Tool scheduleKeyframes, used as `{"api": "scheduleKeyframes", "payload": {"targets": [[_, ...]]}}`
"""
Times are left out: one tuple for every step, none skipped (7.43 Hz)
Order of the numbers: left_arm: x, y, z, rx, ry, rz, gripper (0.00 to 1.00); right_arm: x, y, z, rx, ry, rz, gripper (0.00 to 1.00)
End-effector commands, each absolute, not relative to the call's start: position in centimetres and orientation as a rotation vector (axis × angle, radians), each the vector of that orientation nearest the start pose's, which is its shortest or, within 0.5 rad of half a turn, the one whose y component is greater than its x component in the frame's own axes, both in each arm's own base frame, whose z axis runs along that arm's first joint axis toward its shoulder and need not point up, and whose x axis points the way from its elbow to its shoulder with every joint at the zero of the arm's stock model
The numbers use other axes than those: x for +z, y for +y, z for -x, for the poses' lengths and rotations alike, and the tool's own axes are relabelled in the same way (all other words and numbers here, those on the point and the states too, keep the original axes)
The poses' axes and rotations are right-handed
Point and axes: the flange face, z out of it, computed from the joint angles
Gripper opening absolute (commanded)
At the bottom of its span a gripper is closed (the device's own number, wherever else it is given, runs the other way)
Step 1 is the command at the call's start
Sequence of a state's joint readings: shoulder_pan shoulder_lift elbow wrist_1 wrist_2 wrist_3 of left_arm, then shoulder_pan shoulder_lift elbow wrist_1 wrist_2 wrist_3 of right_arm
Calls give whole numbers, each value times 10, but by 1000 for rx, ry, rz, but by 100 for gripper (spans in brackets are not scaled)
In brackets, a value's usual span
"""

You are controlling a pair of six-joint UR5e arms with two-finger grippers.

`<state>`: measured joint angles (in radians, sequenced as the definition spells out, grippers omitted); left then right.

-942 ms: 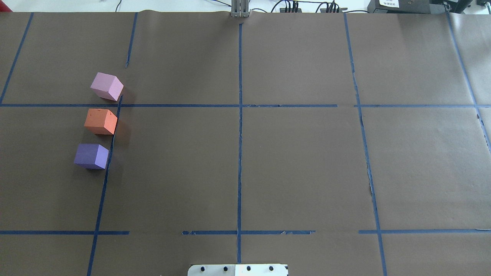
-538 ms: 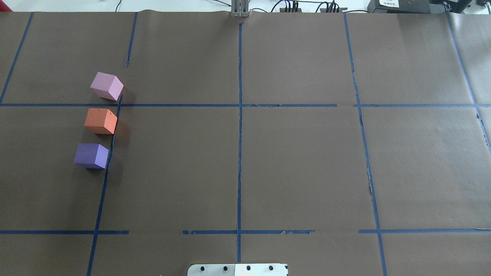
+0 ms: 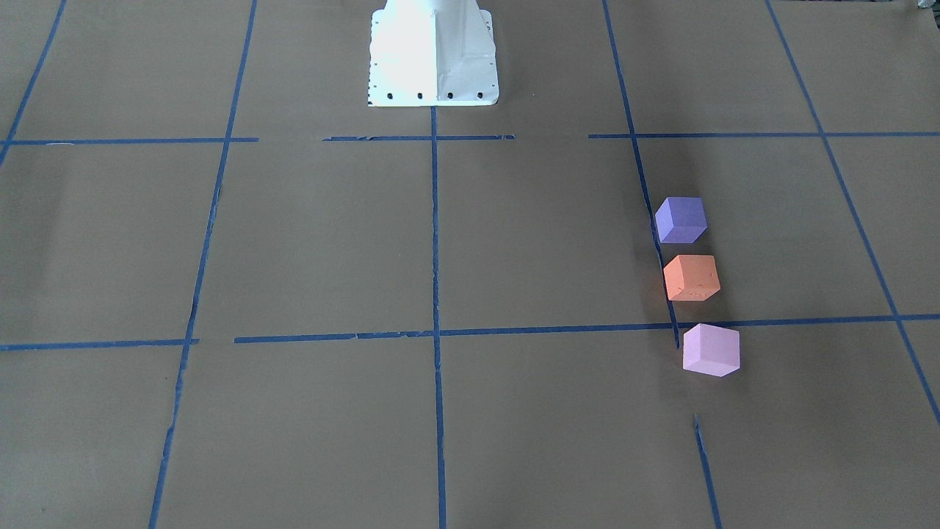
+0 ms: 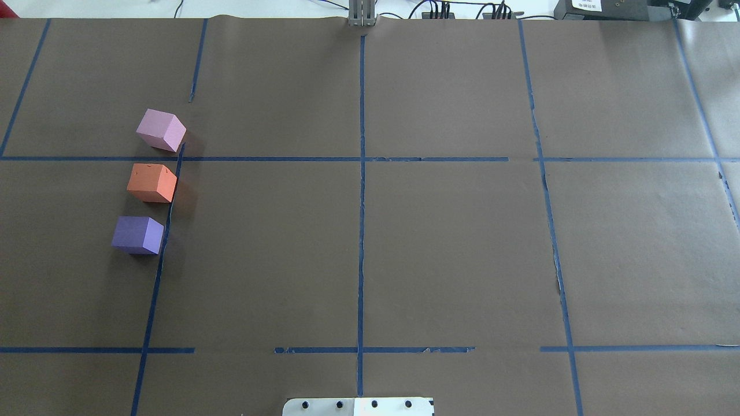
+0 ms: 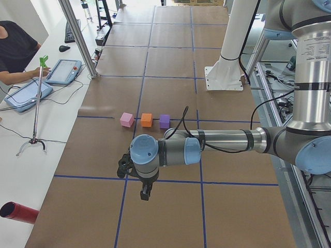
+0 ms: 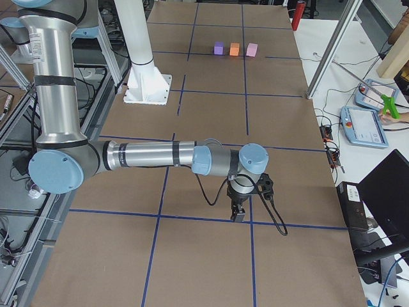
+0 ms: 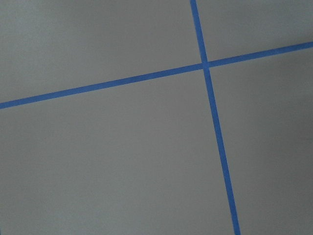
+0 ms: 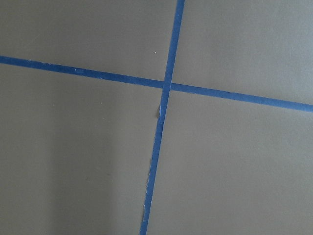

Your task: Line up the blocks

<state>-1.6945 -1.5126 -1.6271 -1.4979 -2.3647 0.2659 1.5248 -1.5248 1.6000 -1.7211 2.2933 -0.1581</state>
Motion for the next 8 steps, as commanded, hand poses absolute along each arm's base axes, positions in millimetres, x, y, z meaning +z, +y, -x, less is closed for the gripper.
{"api": "scheduleKeyframes", "payload": {"targets": [[650, -461, 116, 8, 799, -63, 100, 640, -507, -44, -168, -726, 31, 100], [644, -465, 112, -27, 798, -52, 100, 640, -507, -44, -168, -726, 31, 100], [636, -472, 92, 0, 796, -52, 100, 640, -507, -44, -168, -726, 31, 100], [635, -474, 87, 0, 793, -46, 100, 640, -507, -44, -168, -726, 31, 100], [635, -474, 87, 3, 790, -47, 100, 640, -507, -44, -168, -726, 31, 100], [635, -474, 87, 5, 789, -49, 100, 639, -507, -44, -168, -726, 30, 100], [636, -474, 87, 7, 787, -50, 100, 640, -507, -44, -168, -726, 31, 100], [636, -474, 87, 8, 787, -50, 100, 640, -507, -44, -168, -726, 31, 100]]}}
